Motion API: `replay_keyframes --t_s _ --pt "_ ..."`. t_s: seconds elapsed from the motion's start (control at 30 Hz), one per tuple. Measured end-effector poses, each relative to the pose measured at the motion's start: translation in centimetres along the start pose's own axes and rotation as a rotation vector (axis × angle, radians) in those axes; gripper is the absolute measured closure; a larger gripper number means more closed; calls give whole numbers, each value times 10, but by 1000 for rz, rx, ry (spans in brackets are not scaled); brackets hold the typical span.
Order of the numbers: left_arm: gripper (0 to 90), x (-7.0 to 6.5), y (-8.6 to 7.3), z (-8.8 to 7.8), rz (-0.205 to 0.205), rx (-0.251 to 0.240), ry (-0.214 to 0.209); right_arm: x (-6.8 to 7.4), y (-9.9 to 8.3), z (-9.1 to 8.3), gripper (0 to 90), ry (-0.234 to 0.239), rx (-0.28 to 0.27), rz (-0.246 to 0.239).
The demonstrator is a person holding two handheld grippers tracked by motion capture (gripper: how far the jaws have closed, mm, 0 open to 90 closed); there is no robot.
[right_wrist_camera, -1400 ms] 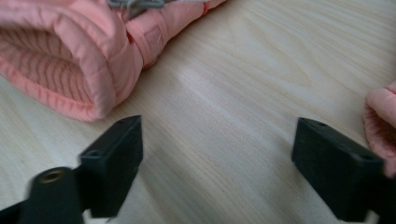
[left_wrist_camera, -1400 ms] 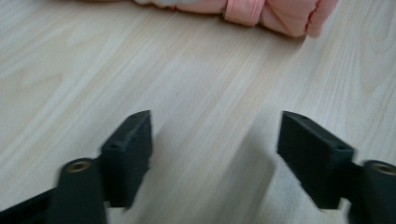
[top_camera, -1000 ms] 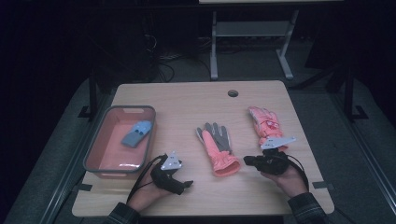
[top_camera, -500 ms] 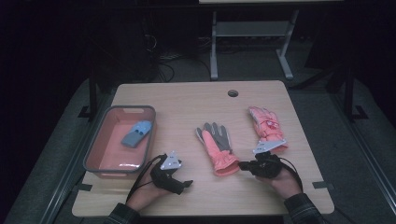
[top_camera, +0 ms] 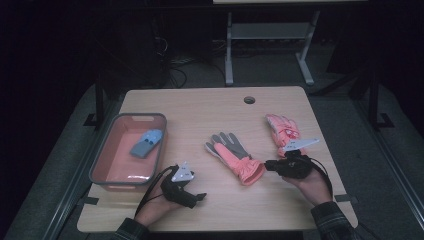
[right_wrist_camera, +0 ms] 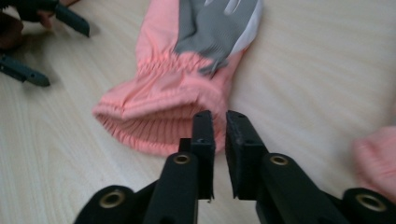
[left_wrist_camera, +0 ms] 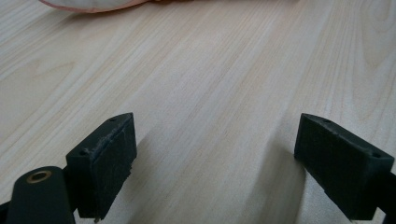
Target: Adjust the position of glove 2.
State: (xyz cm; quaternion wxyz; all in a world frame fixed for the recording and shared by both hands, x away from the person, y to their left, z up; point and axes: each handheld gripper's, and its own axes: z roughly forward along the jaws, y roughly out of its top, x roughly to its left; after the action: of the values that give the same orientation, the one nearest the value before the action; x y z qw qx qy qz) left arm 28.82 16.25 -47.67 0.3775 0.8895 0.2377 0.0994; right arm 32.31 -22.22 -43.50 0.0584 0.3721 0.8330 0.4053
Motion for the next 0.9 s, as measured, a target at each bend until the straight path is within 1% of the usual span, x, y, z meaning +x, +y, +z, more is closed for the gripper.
replay_keyframes --t_s 0.03,0.07,0.17,0.23,0.3,0.33,0.4,0.43,0.47,0.5,0.7,0.73,0.77,0.8,0.87,0.9 --pt "122 0 0 0 0 0 0 0 0 0 797 0 0 0" --pt "122 0 0 0 -2 0 0 -4 7 -5 748 -24 -9 14" --pt "122 0 0 0 -2 1 0 -13 15 -7 679 -58 -11 45" --pt "122 0 0 0 -1 1 0 -19 18 -7 650 -82 -8 56" --pt "122 0 0 0 -2 1 -1 -25 21 -8 641 -110 -12 73" --pt "122 0 0 0 -3 1 0 -30 23 -10 632 -122 -14 91" --pt "123 0 0 0 -3 2 0 -38 26 -12 624 -142 -26 98" --pt "123 0 0 -1 -2 6 0 -38 26 -12 624 -142 -26 98" --pt "122 0 0 -1 -3 5 -1 -43 29 -13 613 -166 -30 112" --pt "122 0 0 0 -3 5 0 -54 33 -14 602 -207 -31 126" --pt "122 0 0 0 -6 5 -2 -77 37 -11 579 -297 4 159" --pt "122 0 0 0 -6 5 -2 -77 37 -11 579 -297 4 159" --pt "122 0 0 0 -6 5 -2 -81 37 -10 572 -313 12 154" --pt "122 0 0 0 -6 5 -2 -89 38 -9 562 -334 19 171" --pt "123 0 0 0 -6 4 -3 -97 38 -8 553 -335 11 187" --pt "122 0 0 0 -2 4 -3 -99 38 -7 543 -331 15 205"
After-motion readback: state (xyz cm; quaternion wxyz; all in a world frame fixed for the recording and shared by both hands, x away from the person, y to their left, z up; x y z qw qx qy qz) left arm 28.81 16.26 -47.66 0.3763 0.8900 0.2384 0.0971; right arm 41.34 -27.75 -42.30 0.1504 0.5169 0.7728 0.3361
